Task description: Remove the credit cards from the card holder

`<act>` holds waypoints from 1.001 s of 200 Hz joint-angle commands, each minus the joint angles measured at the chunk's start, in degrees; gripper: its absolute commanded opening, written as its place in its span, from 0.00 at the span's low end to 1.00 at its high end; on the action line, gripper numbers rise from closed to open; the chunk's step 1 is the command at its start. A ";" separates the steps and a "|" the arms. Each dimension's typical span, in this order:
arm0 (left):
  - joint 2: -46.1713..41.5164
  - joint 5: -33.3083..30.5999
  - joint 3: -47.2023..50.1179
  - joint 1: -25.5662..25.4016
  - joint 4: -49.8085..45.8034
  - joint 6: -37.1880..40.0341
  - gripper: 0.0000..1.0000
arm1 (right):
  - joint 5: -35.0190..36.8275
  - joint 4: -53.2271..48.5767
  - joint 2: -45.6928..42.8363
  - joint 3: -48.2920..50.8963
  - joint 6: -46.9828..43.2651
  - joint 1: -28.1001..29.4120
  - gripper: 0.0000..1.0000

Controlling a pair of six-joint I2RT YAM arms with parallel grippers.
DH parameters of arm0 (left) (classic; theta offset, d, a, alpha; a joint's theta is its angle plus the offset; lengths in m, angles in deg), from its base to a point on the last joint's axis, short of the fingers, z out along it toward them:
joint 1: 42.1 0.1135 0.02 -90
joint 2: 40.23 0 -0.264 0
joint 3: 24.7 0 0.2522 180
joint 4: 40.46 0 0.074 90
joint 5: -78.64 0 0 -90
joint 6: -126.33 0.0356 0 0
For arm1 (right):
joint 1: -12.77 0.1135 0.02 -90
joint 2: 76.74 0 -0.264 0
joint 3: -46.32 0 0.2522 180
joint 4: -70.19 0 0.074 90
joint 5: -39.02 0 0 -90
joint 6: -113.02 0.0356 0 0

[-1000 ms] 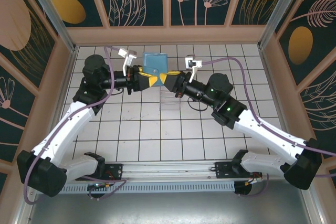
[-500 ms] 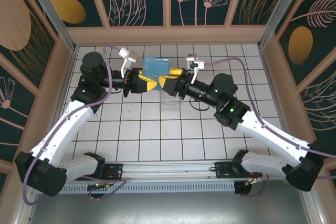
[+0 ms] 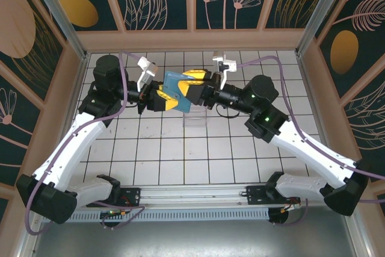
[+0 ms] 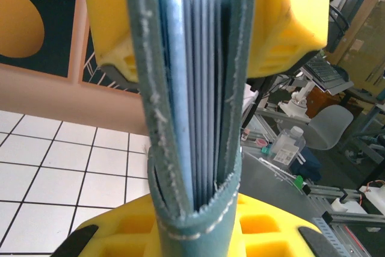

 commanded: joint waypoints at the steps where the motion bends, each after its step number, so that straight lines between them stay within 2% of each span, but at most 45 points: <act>1: 0.46 0.92 -0.84 -0.44 -0.63 1.88 0.16 | -2.86 -0.48 1.04 -2.14 0.03 0.14 0.38; 22: 0.42 0.76 -1.11 -0.45 -0.53 1.98 0.16 | -3.45 0.03 1.37 -1.79 0.41 0.16 0.35; 60: 0.62 -2.20 -0.99 -0.44 -0.78 2.77 0.18 | -2.02 -0.04 0.71 -0.88 -0.29 0.17 0.17; 80: 0.57 -7.02 -0.90 -0.44 -1.22 2.86 0.35 | 0.41 -1.03 -0.18 -0.30 -1.02 0.18 0.13; 91: 0.22 -10.79 -0.89 -0.44 -1.76 3.03 0.59 | 3.53 -2.06 -0.77 0.06 -1.56 0.17 0.13; 94: 0.05 -11.89 -0.89 -0.44 -1.97 3.18 0.63 | 4.57 -2.42 -0.87 0.24 -1.69 0.21 0.13; 124: -2.88 -27.88 0.13 -0.44 -5.40 5.79 0.77 | 14.87 -6.28 -1.45 1.16 -1.83 -0.35 0.11; 154: -3.61 -43.35 0.27 -0.43 -9.33 6.79 0.82 | 22.46 -11.94 0.14 -0.45 -0.16 -1.44 0.10; 168: -2.57 -45.82 -0.66 -0.44 -11.67 7.12 0.82 | 23.31 -14.83 1.84 -1.61 1.66 -2.58 0.10; 191: 0.31 -45.40 -2.79 -0.80 -14.74 6.80 0.78 | 21.76 -17.18 4.28 -2.34 5.63 -4.78 0.07; 200: 1.15 -47.03 -3.45 -1.69 -15.86 7.02 0.77 | 20.84 -17.93 5.21 -2.50 7.26 -5.73 0.06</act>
